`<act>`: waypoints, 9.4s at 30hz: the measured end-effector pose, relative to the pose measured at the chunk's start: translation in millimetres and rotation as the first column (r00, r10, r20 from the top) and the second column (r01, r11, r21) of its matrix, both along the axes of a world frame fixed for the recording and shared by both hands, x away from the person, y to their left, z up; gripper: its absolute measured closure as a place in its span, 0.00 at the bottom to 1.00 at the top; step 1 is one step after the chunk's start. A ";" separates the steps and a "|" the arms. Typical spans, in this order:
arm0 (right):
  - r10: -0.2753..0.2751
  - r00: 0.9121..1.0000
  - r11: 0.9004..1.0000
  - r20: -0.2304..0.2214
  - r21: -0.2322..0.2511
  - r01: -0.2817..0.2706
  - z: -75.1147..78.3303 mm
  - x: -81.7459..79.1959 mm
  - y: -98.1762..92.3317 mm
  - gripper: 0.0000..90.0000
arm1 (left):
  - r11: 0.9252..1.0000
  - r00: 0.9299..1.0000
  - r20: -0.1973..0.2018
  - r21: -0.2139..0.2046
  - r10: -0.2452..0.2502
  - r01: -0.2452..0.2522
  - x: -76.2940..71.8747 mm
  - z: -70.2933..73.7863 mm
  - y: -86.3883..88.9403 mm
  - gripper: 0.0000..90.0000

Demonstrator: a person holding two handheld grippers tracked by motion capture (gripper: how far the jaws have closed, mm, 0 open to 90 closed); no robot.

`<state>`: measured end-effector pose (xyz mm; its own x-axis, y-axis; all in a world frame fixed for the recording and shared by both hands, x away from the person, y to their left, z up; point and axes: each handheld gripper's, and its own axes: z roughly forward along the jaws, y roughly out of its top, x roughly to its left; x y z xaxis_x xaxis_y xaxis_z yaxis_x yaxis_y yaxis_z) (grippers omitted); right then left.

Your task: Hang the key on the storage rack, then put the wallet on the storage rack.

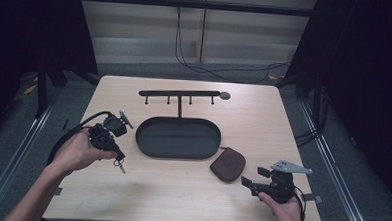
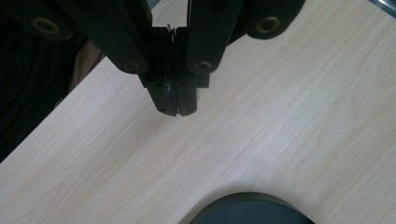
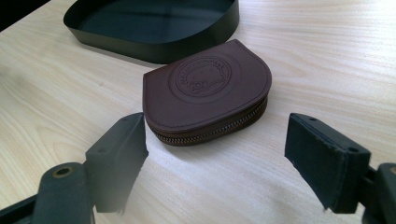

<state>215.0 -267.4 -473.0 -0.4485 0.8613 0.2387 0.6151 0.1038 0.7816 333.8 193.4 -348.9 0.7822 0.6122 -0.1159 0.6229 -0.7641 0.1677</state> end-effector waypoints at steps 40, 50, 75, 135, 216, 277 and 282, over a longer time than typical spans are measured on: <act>0.007 1.000 1.000 -0.007 0.002 -0.007 -0.7 0.9 0.4 0.23 | 0.997 0.994 0.081 0.011 0.069 -0.070 54.0 69.5 -29.3 0.99; 0.009 1.000 1.000 -0.008 0.003 -0.009 -0.7 0.8 0.4 0.22 | 0.997 0.994 0.070 0.020 0.078 -0.080 72.2 73.9 -40.0 0.99; 0.015 1.000 1.000 -0.011 0.010 -0.015 -0.9 0.8 0.3 0.22 | 0.994 0.992 0.064 0.013 0.109 -0.110 109.5 79.9 -61.5 0.99; 0.022 1.000 1.000 -0.017 0.013 -0.021 -0.9 0.8 1.0 0.22 | 0.960 0.956 0.165 -0.184 0.241 -0.210 106.7 68.1 -26.6 0.85; 0.038 0.970 0.992 -0.239 -0.110 -0.066 27.4 57.5 4.9 0.25 | 0.753 0.849 0.270 -0.625 0.455 -0.205 -101.5 -108.7 67.8 0.19; 0.060 0.777 0.950 -0.626 -0.202 -0.236 11.6 140.5 41.6 0.42 | 0.782 0.888 0.239 -0.595 0.393 -0.186 -95.3 -114.7 59.6 0.19; 0.048 0.791 0.958 -0.610 -0.197 -0.211 21.2 139.7 36.4 0.59 | 0.782 0.889 0.236 -0.595 0.392 -0.187 -94.9 -115.1 59.4 0.19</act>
